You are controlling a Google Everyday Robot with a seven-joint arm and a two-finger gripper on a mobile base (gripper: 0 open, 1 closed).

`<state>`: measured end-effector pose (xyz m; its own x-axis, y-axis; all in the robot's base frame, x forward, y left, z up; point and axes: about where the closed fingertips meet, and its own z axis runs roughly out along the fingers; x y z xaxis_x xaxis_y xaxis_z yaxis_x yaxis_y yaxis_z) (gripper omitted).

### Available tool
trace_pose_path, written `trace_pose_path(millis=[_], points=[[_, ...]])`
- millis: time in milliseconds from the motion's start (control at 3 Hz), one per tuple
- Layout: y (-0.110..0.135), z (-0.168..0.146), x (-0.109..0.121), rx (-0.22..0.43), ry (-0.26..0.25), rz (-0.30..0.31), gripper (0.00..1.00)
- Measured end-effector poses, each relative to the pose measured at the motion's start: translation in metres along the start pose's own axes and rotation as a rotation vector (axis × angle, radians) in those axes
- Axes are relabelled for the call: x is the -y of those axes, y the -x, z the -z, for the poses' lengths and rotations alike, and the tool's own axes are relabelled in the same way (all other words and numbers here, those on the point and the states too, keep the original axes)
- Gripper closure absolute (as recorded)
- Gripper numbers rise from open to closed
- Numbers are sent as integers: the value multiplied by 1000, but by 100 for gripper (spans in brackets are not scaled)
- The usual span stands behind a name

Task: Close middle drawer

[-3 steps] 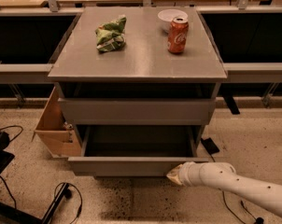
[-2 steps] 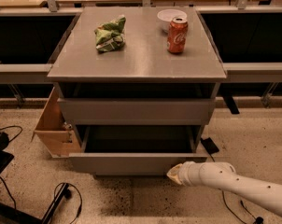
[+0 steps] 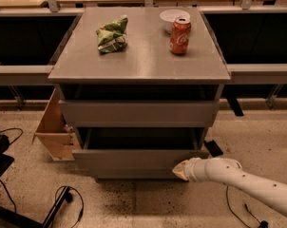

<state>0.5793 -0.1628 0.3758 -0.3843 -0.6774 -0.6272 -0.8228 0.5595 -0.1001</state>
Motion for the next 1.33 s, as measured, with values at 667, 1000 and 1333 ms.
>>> trace_pose_path(millis=[667,1000,1333], points=[[3,9,42,17,-24,-15,73],[3,9,42,17,-24,-15,50],[3,9,42,17,-23,-15,27]])
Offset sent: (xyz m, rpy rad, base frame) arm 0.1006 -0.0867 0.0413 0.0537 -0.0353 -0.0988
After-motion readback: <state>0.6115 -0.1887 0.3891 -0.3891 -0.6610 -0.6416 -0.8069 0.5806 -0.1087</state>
